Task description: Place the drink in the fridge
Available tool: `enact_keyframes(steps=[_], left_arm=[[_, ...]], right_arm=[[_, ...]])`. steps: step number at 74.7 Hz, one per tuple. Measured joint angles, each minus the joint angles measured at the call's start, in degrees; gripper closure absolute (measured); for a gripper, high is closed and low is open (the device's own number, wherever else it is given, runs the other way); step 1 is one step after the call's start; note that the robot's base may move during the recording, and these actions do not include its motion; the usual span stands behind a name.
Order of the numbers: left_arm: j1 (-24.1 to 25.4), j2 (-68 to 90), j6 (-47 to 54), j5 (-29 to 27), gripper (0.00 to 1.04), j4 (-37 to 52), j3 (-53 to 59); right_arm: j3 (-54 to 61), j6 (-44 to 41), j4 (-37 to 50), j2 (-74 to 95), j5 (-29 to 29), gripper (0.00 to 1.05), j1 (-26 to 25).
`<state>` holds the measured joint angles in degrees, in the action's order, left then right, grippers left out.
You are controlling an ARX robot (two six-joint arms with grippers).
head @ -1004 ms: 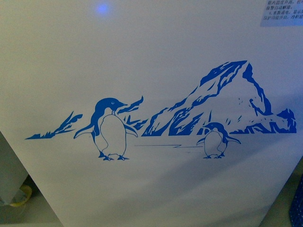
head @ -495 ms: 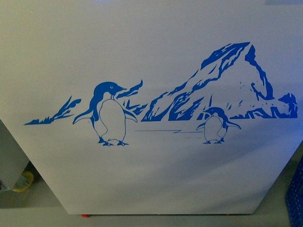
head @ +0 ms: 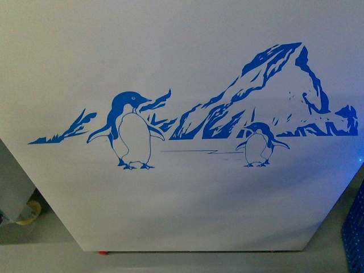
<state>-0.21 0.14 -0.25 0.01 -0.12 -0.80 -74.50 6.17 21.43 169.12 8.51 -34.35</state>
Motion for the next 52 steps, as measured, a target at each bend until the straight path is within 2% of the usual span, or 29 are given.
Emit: enact_keyframes(steps=[4, 22, 34, 52], left_arm=[[0.0, 0.0, 0.0, 0.0, 0.08, 0.0, 0.0], [0.0, 0.0, 0.0, 0.0, 0.08, 0.0, 0.0], [0.0, 0.0, 0.0, 0.0, 0.08, 0.0, 0.0], [0.0, 0.0, 0.0, 0.0, 0.08, 0.0, 0.0]], right_arm=[[-0.24, 0.04, -0.07, 0.17, -0.72, 0.1, 0.09], [1.14, 0.22, 1.01, -0.63, -0.52, 0.42, -0.09], [4.74, 0.5, 2.03, -3.43, -0.02, 0.59, -0.81], [14.21, 0.87, 4.72, -14.38, 1.4, 0.65, -3.02]])
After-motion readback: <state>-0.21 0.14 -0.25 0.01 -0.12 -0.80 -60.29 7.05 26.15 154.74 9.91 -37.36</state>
